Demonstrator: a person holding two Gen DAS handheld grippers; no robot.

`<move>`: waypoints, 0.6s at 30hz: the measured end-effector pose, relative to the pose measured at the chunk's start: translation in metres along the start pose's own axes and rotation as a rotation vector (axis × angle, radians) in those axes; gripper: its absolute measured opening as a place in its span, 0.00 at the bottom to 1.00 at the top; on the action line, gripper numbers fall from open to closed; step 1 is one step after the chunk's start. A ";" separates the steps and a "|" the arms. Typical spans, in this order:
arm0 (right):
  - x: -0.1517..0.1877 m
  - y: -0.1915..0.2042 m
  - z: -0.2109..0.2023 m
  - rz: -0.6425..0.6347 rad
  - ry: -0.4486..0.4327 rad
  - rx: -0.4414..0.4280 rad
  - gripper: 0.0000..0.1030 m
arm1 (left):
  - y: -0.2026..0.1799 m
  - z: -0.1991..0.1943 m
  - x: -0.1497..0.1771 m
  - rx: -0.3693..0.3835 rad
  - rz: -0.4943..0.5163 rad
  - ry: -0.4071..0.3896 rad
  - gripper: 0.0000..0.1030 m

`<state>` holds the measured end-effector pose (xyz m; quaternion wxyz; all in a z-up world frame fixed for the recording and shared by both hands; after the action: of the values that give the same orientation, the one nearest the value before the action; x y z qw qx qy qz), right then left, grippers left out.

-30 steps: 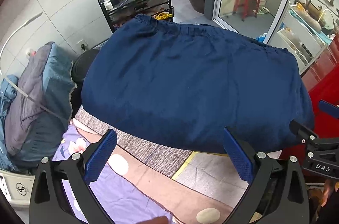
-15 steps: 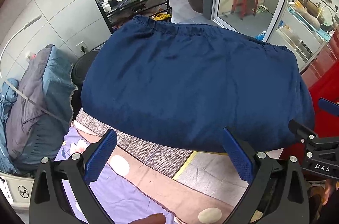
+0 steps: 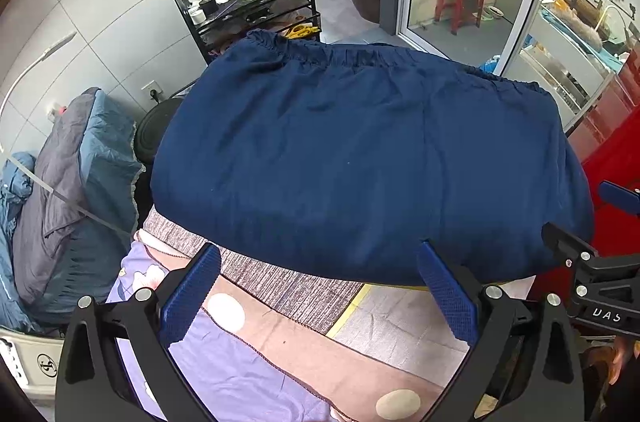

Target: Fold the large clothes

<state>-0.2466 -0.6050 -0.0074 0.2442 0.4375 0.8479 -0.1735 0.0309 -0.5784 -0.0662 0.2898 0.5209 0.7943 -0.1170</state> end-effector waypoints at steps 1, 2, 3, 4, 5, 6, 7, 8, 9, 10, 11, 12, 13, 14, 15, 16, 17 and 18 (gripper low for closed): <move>0.000 0.000 0.000 0.000 0.000 0.000 0.94 | 0.000 0.000 0.000 -0.001 -0.002 -0.004 0.94; 0.000 0.000 0.000 -0.001 0.001 0.001 0.94 | 0.000 -0.001 -0.001 -0.004 -0.003 -0.015 0.94; 0.001 0.000 0.000 0.000 0.001 0.002 0.94 | 0.000 -0.002 -0.002 -0.005 -0.004 -0.028 0.94; 0.001 -0.001 0.000 0.000 0.002 0.002 0.94 | 0.000 -0.004 -0.003 -0.001 -0.006 -0.042 0.94; 0.002 -0.001 0.000 0.001 0.001 0.003 0.94 | -0.001 -0.005 -0.003 0.005 -0.008 -0.054 0.94; 0.002 -0.002 0.000 0.003 0.001 0.004 0.94 | -0.001 -0.007 -0.004 0.012 -0.011 -0.066 0.94; 0.002 -0.002 0.000 0.004 0.000 0.005 0.94 | -0.002 -0.007 -0.005 0.017 -0.012 -0.072 0.94; 0.002 -0.003 0.000 0.005 0.000 0.006 0.94 | -0.002 -0.008 -0.005 0.015 -0.012 -0.073 0.94; 0.002 -0.004 0.000 0.008 -0.001 0.008 0.94 | -0.002 -0.008 -0.006 0.014 -0.011 -0.074 0.94; 0.002 -0.004 -0.001 0.008 -0.001 0.008 0.94 | -0.003 -0.008 -0.006 0.014 -0.010 -0.074 0.94; 0.002 -0.004 -0.001 0.008 -0.001 0.008 0.94 | -0.004 -0.008 -0.005 0.015 -0.009 -0.071 0.94; 0.002 -0.004 -0.001 0.007 -0.004 0.008 0.94 | -0.004 -0.008 -0.005 0.011 -0.011 -0.064 0.94; 0.001 -0.004 -0.002 0.006 -0.005 0.008 0.94 | -0.002 -0.007 -0.005 0.004 -0.017 -0.056 0.94; 0.002 -0.004 -0.002 0.005 -0.006 0.007 0.94 | -0.001 -0.006 -0.005 -0.003 -0.022 -0.046 0.94; 0.002 -0.004 -0.003 0.004 -0.006 0.007 0.94 | -0.001 -0.005 -0.004 -0.004 -0.025 -0.036 0.94; 0.002 -0.004 -0.003 0.002 -0.006 0.008 0.94 | -0.001 -0.004 -0.004 -0.002 -0.027 -0.027 0.94; 0.002 -0.004 -0.003 0.001 -0.005 0.008 0.94 | -0.001 -0.004 -0.003 0.000 -0.027 -0.024 0.94; 0.002 -0.004 -0.002 0.002 -0.003 0.008 0.94 | -0.002 -0.004 -0.003 0.002 -0.022 -0.023 0.94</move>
<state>-0.2517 -0.6048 -0.0063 0.2440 0.4388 0.8465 -0.1773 0.0284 -0.5798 -0.0611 0.2971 0.5111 0.7965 -0.1266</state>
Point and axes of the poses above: each gripper's, at about its wrist camera, not at the fingertips, and z roughly the way its jaws point, y to its left, x to its underside, the point moved 10 cm from there along z, roughly the way its jaws point, and after that the axes turned 9 degrees about -y, right-handed, at the moved point
